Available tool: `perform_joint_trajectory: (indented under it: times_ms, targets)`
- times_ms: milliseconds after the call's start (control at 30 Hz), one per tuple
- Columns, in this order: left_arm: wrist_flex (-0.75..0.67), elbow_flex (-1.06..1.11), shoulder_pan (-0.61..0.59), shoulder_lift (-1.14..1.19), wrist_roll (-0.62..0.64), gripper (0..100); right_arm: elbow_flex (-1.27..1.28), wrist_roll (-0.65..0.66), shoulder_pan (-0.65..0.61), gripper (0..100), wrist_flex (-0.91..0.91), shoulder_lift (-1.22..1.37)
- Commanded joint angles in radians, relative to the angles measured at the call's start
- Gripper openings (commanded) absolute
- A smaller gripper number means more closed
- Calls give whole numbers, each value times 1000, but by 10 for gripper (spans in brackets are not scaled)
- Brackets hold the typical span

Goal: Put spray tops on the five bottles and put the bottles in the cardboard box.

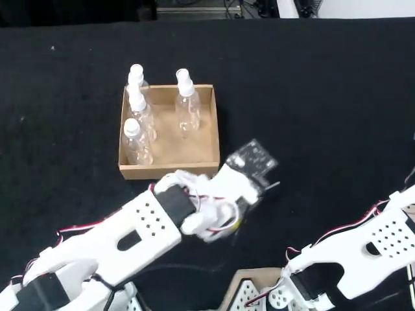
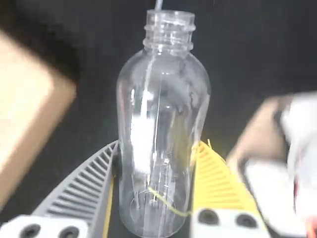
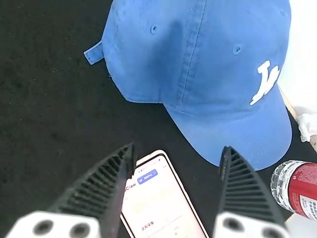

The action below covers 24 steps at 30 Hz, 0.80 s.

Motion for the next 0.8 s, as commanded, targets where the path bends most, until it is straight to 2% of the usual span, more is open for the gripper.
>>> perform_joint_trajectory:
  times_ms: [0, 267, 600, 667, 767]
  targets:
    - [-310, -38, -19, 78, -3, 88, -62, 0, 26, 243, 5, -19]
    - [-505, -120, -50, 327, -2, 88, -58, -5, 26, 243, 5, -18]
    - [-502, -165, -25, 341, -2, 92, -56, -5, 26, 243, 6, -18]
    - [-506, -142, -24, 354, 14, 139, -56, -5, 26, 243, 6, -18]
    - [-508, -127, -24, 377, 129, 257, -56, -3, 26, 243, 6, -18]
